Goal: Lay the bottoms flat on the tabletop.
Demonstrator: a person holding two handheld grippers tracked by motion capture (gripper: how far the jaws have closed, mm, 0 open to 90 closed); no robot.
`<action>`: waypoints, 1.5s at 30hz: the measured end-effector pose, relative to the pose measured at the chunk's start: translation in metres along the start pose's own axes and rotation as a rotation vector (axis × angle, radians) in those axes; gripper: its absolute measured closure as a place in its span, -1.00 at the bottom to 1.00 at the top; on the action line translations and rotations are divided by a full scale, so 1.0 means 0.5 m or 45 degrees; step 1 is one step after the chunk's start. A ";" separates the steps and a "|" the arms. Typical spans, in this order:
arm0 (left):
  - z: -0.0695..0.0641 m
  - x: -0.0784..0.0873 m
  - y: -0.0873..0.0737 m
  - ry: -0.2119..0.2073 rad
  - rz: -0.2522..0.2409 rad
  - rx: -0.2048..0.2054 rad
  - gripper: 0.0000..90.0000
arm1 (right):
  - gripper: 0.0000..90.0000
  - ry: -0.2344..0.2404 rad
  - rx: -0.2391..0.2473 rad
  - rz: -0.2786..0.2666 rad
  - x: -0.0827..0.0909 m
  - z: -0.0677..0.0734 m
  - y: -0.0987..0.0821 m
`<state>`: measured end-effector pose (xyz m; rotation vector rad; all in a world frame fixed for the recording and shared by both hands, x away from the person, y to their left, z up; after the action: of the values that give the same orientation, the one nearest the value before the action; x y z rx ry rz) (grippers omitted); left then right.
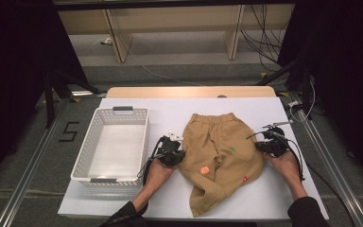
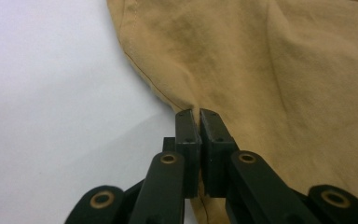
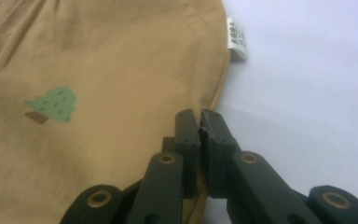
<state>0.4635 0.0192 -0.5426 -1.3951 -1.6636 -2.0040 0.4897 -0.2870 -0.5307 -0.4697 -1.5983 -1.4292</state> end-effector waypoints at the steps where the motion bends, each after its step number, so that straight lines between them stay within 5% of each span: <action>1: 0.001 -0.001 0.002 -0.003 -0.002 0.005 0.92 | 0.92 -0.002 0.002 0.001 -0.004 -0.003 0.004; 19: 0.048 0.002 0.024 0.058 -0.064 0.092 0.87 | 0.89 -0.034 0.031 -0.052 -0.034 -0.019 0.062; 25: 0.010 0.031 0.041 0.057 -0.098 0.016 0.35 | 0.15 0.021 -0.020 -0.094 -0.004 -0.012 0.065; 28: -0.009 0.055 0.052 0.020 -0.109 0.007 0.11 | -0.07 0.068 -0.037 -0.106 0.024 -0.004 0.055; 35: -0.049 0.094 0.054 -0.096 -0.117 0.005 -0.25 | -0.26 0.115 -0.035 -0.154 0.076 0.022 0.022; 38: -0.070 0.107 0.049 -0.137 -0.120 -0.037 -0.31 | -0.28 0.120 -0.005 -0.157 0.087 0.041 0.006; 45: -0.096 0.136 0.030 -0.170 -0.117 -0.060 -0.39 | -0.27 0.203 0.072 -0.185 0.117 0.105 -0.020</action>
<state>0.4112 0.0008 -0.4788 -1.5263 -1.7771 -2.0527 0.4325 -0.2576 -0.4847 -0.2044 -1.5652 -1.4863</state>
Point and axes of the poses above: each handheld gripper's, and its own axes: x roughly backward along the jaws, y roughly out of its top, z roughly to its left, the point moved 8 cm from there along -x, roughly forward along the jaws, and after that the axes turned 3 degrees about y, right-handed, at the moved point
